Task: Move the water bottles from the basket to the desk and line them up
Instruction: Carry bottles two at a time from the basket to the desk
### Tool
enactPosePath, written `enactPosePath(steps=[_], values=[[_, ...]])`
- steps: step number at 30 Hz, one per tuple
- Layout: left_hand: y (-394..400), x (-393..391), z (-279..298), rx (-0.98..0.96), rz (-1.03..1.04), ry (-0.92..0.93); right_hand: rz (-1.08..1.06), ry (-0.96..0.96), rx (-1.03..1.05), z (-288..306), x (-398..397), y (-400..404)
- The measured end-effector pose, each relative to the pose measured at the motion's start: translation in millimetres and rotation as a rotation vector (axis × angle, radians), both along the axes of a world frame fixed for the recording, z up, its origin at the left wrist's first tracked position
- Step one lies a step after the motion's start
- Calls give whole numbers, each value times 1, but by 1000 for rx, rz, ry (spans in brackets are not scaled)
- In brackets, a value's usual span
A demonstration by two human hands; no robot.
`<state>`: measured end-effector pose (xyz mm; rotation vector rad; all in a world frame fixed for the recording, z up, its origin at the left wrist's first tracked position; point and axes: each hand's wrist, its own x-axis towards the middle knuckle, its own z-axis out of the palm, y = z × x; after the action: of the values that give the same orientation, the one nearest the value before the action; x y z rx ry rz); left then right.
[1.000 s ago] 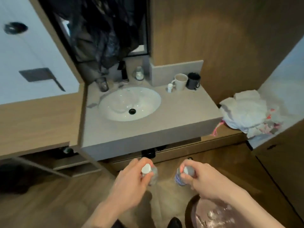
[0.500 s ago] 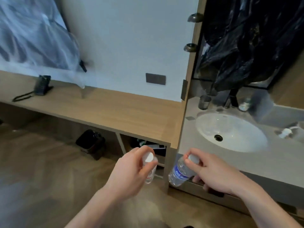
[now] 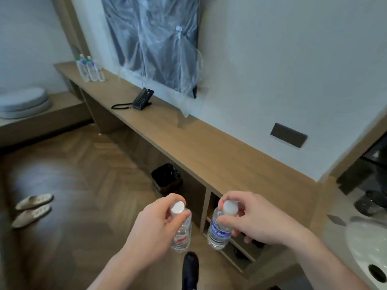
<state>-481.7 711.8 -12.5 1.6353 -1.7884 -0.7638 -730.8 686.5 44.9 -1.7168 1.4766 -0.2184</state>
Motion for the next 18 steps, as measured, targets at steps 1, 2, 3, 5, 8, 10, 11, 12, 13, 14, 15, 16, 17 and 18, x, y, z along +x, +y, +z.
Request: enactPosePath(steps=[1, 2, 3, 5, 8, 10, 11, 12, 13, 14, 15, 16, 17, 18], values=[[-12, 7, -1, 10, 24, 2, 21, -4, 2, -2, 8, -17], [-25, 15, -2, 22, 47, 3, 41, -10, 0, -5, 15, -34], [-40, 22, -2, 31, 69, 5, 61, -16, -4, -7, 21, -53], [-68, 37, -3, 46, 111, 12, 109, -31, 0, -14, 34, -90], [-113, 60, 0, 45, 164, 20, 213, -3, 8, -19, 54, -145], [-143, 74, 4, 34, 198, 25, 252, 13, -7, -20, 67, -184], [-158, 81, 5, 29, 215, 27, 266, 15, -13, -20, 74, -203], [-171, 87, 6, 22, 233, 28, 281, 16, -19, -20, 82, -221], [-184, 94, 7, 13, 253, 29, 297, 14, -28, -21, 90, -239], [-195, 101, 8, 3, 277, 28, 312, 12, -41, -22, 98, -257], [-205, 109, 9, -9, 301, 28, 324, 14, -55, -23, 108, -273], [-214, 117, 9, -21, 326, 30, 338, 18, -69, -24, 118, -289], [-222, 125, 10, -31, 350, 34, 355, 23, -81, -24, 128, -303], [-231, 134, 11, -37, 379, 40, 368, 23, -90, -24, 139, -317]])
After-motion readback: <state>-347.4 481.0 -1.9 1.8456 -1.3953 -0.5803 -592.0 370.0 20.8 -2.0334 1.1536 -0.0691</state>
